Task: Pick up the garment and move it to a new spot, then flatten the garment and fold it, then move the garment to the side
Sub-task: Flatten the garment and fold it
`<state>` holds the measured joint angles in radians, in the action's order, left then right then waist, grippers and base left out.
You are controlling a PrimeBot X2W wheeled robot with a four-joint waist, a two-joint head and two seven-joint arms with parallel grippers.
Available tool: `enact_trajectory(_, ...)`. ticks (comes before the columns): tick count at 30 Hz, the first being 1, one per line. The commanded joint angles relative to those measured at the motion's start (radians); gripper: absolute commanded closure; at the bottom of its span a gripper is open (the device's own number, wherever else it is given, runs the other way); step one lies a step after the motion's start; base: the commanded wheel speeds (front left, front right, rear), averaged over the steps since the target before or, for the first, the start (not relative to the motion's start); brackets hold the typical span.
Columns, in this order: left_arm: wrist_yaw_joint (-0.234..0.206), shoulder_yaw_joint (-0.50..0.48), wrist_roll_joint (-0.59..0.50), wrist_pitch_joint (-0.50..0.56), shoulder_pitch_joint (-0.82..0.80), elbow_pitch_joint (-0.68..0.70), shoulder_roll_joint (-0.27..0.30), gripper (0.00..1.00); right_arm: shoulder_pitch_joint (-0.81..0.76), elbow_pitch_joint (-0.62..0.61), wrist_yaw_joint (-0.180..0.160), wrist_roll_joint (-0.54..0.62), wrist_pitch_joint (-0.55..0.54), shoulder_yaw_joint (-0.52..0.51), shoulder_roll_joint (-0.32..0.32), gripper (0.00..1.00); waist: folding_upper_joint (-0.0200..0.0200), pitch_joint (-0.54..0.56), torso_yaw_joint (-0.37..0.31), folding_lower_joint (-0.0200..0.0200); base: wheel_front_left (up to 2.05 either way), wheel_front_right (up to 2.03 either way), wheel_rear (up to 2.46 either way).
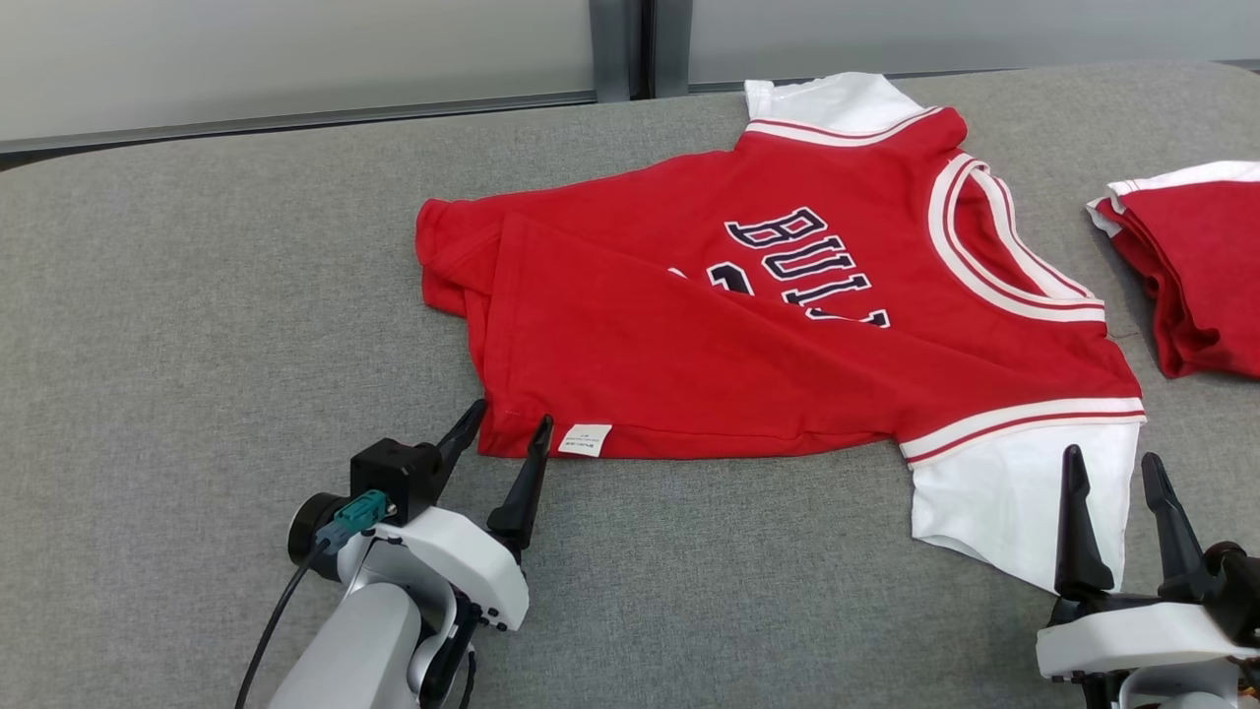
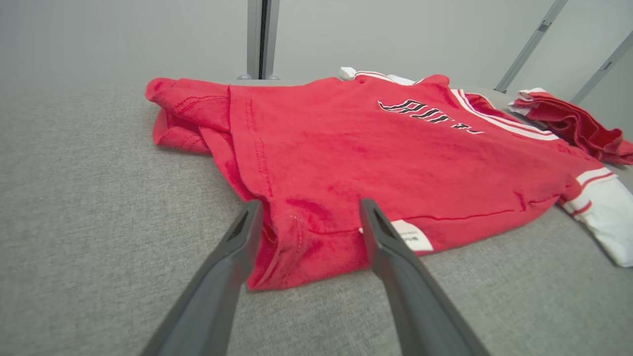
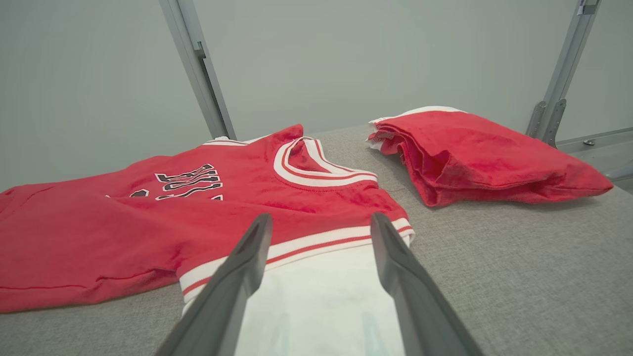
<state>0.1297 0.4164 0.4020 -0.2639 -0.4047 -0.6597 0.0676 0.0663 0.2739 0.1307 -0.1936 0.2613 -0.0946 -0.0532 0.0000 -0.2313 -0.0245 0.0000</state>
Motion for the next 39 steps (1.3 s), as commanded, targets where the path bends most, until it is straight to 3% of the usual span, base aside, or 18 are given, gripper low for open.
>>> enact_trajectory(1, 0.001, -0.006, -0.007, 0.0, -0.015, -0.006, 0.004, 0.0, 0.008, -0.001, 0.0, 0.0, 0.005, -0.001, -0.001, 0.0, 0.0, 0.0, 0.0, 0.0, 0.0, 0.0, 0.0)
enact_trajectory(6, 0.001, 0.001, -0.013, 0.0, -0.023, -0.026, -0.001, 0.0, 0.012, -0.001, 0.0, 0.0, 0.005, 0.006, 0.0, 0.0, 0.0, 0.0, -0.003, 0.0, 0.0, 0.0, 0.0)
enact_trajectory(7, 0.001, 0.012, -0.006, 0.0, -0.024, -0.029, -0.001, 0.81, 0.012, 0.0, 0.0, 0.0, 0.005, 0.007, 0.0, 0.0, 0.0, 0.0, -0.004, 0.0, 0.0, 0.0, 0.0)
enact_trajectory(8, 0.001, 0.021, 0.0, 0.0, -0.027, -0.029, -0.002, 1.0, 0.012, 0.001, 0.0, 0.001, 0.005, 0.007, 0.0, 0.0, 0.0, 0.0, -0.004, 0.0, 0.0, 0.0, 0.0)
enact_trajectory(14, 0.001, 0.041, 0.014, 0.0, -0.034, -0.012, 0.01, 1.0, 0.011, 0.007, 0.0, 0.0, 0.005, 0.001, 0.001, 0.0, 0.0, -0.002, -0.005, 0.0, 0.0, 0.0, 0.0)
enact_trajectory(28, 0.001, -0.132, -0.039, 0.0, 0.044, 0.134, 0.016, 1.0, -0.048, 0.055, 0.0, -0.01, 0.005, -0.025, 0.001, 0.0, 0.0, 0.019, 0.011, 0.0, 0.0, 0.0, 0.0)
enact_trajectory(39, 0.001, -0.16, -0.067, 0.0, 0.094, 0.184, -0.002, 1.0, -0.072, 0.163, 0.0, -0.076, -0.04, -0.065, 0.001, 0.0, 0.0, 0.037, 0.027, 0.0, 0.0, 0.0, 0.0)
